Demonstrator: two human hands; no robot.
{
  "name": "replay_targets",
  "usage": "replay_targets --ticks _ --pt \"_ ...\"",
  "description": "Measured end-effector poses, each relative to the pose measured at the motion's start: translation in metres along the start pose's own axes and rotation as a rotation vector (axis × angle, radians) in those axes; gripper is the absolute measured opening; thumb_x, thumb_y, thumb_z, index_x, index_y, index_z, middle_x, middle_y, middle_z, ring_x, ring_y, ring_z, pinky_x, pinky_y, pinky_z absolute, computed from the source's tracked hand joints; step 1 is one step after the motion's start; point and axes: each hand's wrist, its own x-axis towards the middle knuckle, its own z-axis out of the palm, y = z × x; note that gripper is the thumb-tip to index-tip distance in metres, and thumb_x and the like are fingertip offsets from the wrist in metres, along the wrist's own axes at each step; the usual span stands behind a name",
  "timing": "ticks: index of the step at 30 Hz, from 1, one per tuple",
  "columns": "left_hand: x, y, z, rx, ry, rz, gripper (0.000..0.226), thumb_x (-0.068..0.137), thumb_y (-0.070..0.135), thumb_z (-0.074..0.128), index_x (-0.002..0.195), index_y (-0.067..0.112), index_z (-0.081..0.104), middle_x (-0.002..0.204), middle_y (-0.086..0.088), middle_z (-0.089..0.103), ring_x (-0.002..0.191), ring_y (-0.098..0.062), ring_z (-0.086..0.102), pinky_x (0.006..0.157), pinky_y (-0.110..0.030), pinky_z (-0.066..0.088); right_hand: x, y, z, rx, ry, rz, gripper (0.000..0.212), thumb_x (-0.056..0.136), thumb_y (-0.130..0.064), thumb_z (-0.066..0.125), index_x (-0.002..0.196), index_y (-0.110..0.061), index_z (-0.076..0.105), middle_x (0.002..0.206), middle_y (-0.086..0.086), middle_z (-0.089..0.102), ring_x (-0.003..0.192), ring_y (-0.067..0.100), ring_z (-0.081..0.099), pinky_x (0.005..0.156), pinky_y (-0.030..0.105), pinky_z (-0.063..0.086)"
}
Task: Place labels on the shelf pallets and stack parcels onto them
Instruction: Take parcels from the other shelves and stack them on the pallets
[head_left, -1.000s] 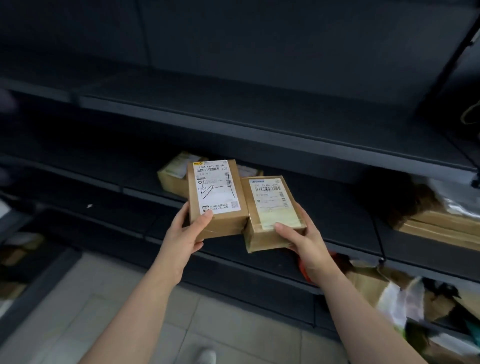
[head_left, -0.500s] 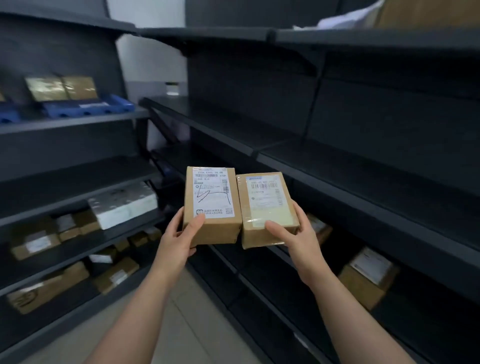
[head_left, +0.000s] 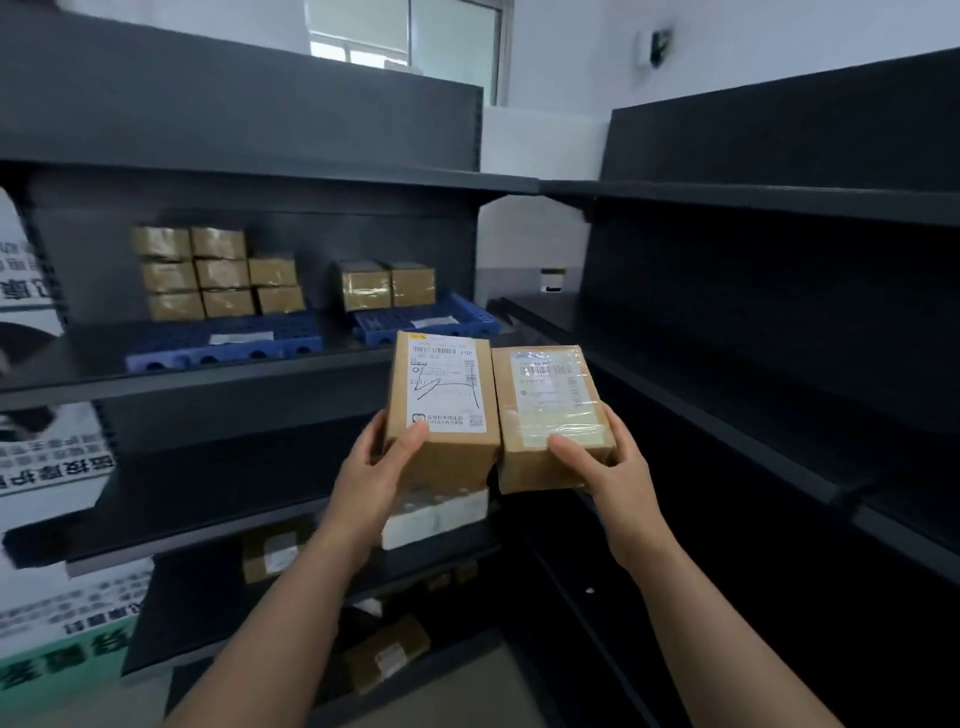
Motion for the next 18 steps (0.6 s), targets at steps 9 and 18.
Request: replay_targets --ticks 9,18 --pt "0.129 0.016 -0.022 0.028 0.097 0.027 0.072 0.084 0.058 0.056 0.147 0.034 0.031 0.126 0.003 0.052 0.111 -0.017 0.053 0.094 -0.038 0.045 0.138 0.022 0.060 0.043 -0.034 -0.038 0.068 0.077 -0.028 0.079 0.137 -0.033 0.048 0.122 -0.012 0.063 0.113 0.010 0.060 0.093 0.034 0.054" --pt "0.282 0.032 -0.013 0.030 0.272 0.123 0.075 0.079 0.068 0.057 0.143 0.034 0.038 0.128 0.005 0.057 0.113 -0.015 0.054 0.104 -0.046 0.043 0.304 0.035 0.083 0.038 -0.119 -0.090 0.049 0.082 -0.028 0.074 0.124 -0.039 0.052 0.115 -0.018 0.062 0.104 0.005 0.059 0.075 0.022 0.049"
